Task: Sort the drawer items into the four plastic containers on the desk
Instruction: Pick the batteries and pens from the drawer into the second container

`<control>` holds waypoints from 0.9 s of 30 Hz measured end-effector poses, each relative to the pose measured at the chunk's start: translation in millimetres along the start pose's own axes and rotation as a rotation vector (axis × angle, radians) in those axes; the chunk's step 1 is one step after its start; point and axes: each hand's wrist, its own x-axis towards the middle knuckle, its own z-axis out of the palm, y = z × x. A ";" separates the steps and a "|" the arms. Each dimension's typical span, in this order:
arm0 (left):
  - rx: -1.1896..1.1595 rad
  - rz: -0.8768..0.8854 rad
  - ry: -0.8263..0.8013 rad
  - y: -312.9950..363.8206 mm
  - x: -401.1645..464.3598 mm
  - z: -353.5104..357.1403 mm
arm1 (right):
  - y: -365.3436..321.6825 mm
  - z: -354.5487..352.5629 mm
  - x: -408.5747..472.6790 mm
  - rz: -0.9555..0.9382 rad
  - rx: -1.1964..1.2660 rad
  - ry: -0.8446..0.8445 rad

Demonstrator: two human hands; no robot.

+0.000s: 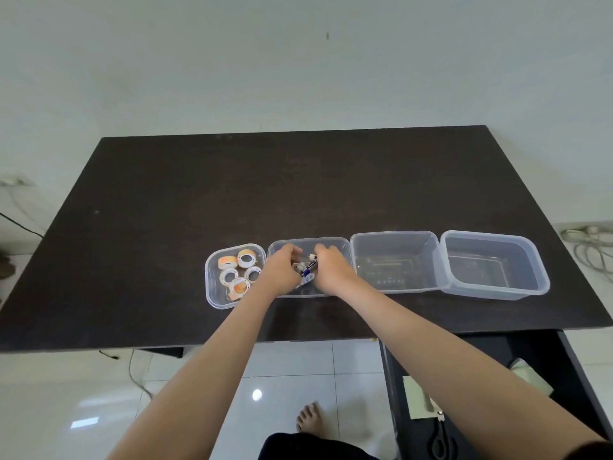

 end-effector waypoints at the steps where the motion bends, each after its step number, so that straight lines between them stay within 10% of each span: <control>1: -0.027 0.009 -0.010 -0.8 0.0 0.4 | 1.1 0.4 0.8 -0.012 0.018 0.007; 17: -0.181 0.169 0.341 12.8 -86.2 74.8 | 76.5 -33.3 -99.7 -0.462 0.320 0.165; 27: -0.185 0.075 0.098 56.2 -153.5 255.2 | 264.9 -13.8 -185.5 -0.271 0.116 -0.081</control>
